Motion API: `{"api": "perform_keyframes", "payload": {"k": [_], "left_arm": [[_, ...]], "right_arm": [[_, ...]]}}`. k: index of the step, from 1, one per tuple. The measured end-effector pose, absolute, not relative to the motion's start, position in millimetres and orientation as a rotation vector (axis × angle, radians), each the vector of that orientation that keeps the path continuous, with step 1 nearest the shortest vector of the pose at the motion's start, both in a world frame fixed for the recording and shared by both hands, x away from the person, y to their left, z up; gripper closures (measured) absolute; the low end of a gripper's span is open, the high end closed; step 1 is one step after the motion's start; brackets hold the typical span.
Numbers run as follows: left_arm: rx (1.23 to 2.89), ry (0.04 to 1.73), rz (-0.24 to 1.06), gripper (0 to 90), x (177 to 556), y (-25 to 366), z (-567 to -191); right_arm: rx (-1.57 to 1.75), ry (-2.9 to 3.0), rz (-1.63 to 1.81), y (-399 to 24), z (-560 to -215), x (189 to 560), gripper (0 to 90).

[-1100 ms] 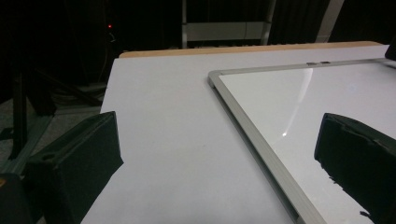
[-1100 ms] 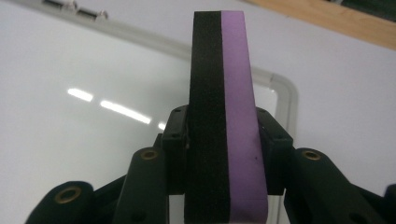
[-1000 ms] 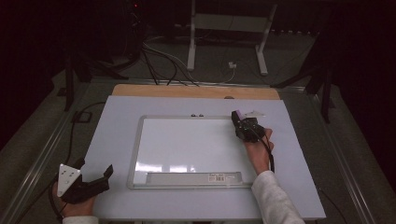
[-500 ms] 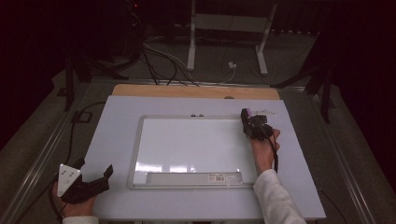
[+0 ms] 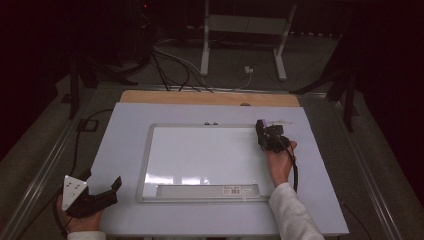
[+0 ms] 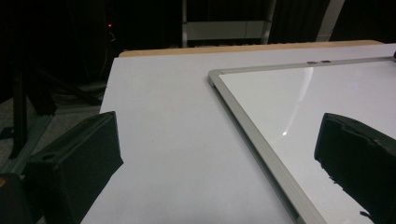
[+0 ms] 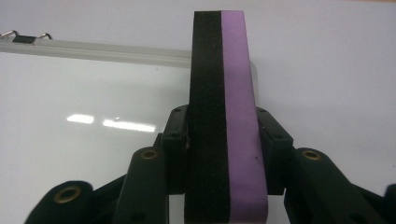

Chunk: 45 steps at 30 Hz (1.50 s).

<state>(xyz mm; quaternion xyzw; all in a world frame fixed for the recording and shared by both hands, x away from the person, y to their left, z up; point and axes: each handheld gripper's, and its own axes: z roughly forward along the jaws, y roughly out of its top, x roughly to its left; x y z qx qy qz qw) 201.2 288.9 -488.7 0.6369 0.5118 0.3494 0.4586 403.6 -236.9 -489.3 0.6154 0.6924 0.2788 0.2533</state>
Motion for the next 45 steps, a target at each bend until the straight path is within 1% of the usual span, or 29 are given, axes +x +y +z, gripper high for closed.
{"api": "perform_keyframes", "payload": {"k": [24,28,29,31,32,35,37,40,42,45], "left_arm": [[1.563,1.263,0.861,1.3,200.3,290.1,-488.4],[1.562,1.263,0.861,1.3,200.4,290.2,-488.5],[1.563,1.263,0.860,1.3,200.5,290.1,-488.6],[1.562,1.263,0.861,1.3,200.4,290.2,-488.5],[1.561,1.263,0.861,1.3,200.6,290.2,-488.6],[1.566,1.262,0.859,1.3,200.8,289.7,-488.7],[1.565,1.261,0.862,1.2,200.6,289.1,-488.4],[1.564,1.262,0.862,1.3,200.3,289.4,-488.3],[1.564,1.263,0.861,1.3,200.3,289.5,-488.4],[1.565,1.262,0.862,1.3,200.3,289.3,-488.4]], "right_arm": [[1.729,1.816,0.722,-230.7,-496.5,404.1,63.0],[1.734,1.812,0.723,-230.8,-496.4,404.3,61.7],[1.738,1.811,0.724,-231.2,-496.5,404.3,58.9],[1.750,1.812,0.744,-233.5,-496.6,404.3,49.2],[1.756,1.808,0.764,-234.8,-495.7,403.7,45.7],[1.738,1.807,0.798,-236.6,-491.2,401.8,36.3],[1.728,1.820,0.833,-237.2,-488.6,401.1,31.6],[1.687,1.852,0.889,-237.3,-484.4,399.1,21.4],[1.654,1.871,0.907,-236.8,-481.7,397.3,16.3],[1.631,1.898,0.948,-237.4,-477.1,393.9,13.4]]}}
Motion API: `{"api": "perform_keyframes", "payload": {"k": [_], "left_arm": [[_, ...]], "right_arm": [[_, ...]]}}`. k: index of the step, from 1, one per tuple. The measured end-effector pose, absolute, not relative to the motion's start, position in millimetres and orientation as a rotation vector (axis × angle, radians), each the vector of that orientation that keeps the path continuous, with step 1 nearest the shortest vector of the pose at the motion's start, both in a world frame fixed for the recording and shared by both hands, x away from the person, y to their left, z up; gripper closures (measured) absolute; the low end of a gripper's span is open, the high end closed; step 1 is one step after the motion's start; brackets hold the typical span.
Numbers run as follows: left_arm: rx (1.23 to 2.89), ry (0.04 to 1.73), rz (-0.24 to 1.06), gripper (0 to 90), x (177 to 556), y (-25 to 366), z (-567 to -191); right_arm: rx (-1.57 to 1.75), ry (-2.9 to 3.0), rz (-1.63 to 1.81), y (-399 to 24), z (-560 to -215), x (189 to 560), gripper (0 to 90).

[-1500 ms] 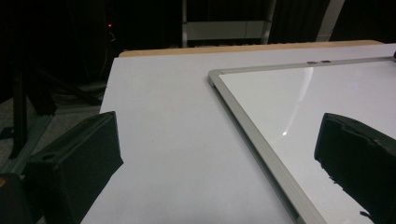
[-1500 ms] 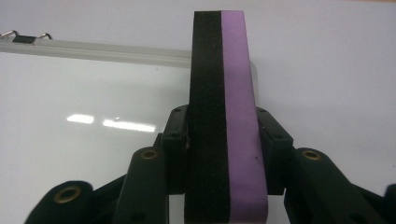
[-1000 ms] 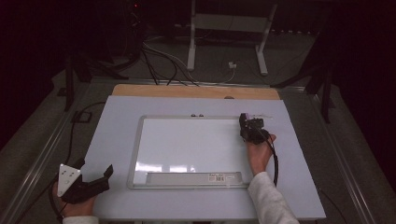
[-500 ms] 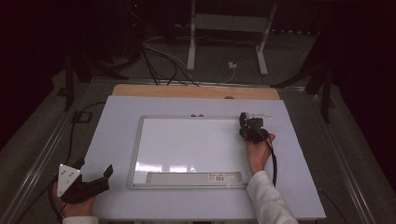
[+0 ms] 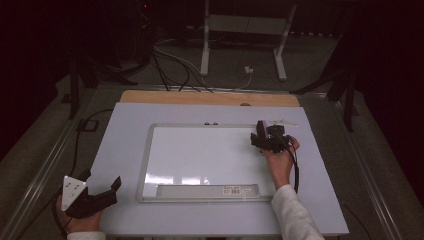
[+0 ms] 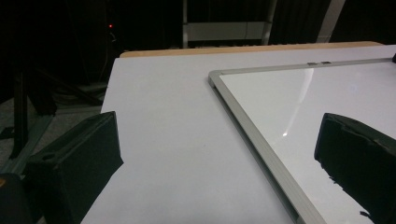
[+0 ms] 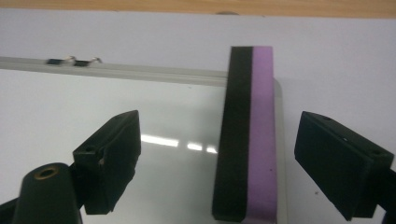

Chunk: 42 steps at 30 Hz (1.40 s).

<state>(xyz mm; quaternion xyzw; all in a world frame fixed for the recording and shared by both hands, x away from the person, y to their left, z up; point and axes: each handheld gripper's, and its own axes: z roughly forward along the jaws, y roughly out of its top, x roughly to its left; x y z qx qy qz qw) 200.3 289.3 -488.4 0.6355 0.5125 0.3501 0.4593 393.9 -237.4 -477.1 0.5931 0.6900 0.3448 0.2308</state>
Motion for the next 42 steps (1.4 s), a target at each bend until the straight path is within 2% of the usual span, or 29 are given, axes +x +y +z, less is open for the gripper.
{"api": "perform_keyframes", "payload": {"k": [4,9,29,42], "left_arm": [[1.564,1.263,0.860,1.3,200.4,289.1,-488.5],[1.564,1.263,0.861,1.3,200.2,289.3,-488.3],[1.555,1.271,0.866,1.1,199.5,289.7,-487.7],[1.550,1.269,0.872,1.1,198.7,290.1,-486.6]], "right_arm": [[1.578,1.944,0.983,-237.6,-472.3,389.3,4.5],[1.518,2.001,1.010,-239.2,-466.9,382.4,0.9],[1.310,2.065,1.101,-273.3,-454.0,337.9,0.0],[1.228,1.970,1.235,-305.1,-461.4,299.1,0.0]]}}
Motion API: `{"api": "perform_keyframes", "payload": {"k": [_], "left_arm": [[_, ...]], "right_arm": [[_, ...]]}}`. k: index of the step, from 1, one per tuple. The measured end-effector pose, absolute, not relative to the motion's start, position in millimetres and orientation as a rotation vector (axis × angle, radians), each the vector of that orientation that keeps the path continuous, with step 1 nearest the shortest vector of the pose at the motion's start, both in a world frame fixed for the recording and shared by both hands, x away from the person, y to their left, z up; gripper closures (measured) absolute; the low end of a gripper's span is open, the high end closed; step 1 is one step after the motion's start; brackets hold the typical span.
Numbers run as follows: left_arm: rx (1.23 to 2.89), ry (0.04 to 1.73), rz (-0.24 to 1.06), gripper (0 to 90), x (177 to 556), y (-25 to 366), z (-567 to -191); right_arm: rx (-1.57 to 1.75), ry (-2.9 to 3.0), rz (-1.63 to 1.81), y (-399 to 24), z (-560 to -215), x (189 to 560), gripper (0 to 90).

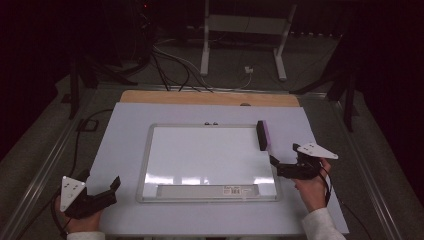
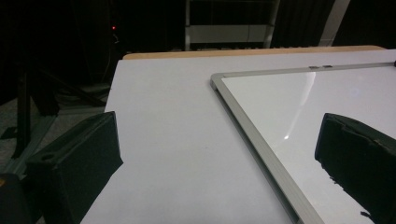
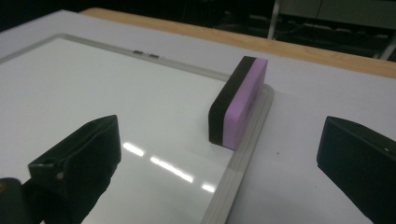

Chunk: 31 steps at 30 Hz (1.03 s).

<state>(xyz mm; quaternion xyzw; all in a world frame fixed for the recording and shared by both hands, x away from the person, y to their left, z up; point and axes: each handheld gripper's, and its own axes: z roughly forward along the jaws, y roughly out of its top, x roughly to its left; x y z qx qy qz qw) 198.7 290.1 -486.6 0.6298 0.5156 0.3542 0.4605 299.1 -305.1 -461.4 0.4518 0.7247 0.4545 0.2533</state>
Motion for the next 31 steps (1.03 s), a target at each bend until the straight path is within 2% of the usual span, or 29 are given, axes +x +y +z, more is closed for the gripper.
{"api": "perform_keyframes", "payload": {"k": [21,31], "left_arm": [[1.531,1.249,0.878,1.1,198.9,289.0,-482.6],[1.542,1.253,0.879,1.1,199.8,287.0,-483.2]], "right_arm": [[1.193,1.864,1.338,-328.6,-480.9,259.4,0.0],[1.189,1.874,1.311,-326.9,-482.6,257.6,0.0]]}}
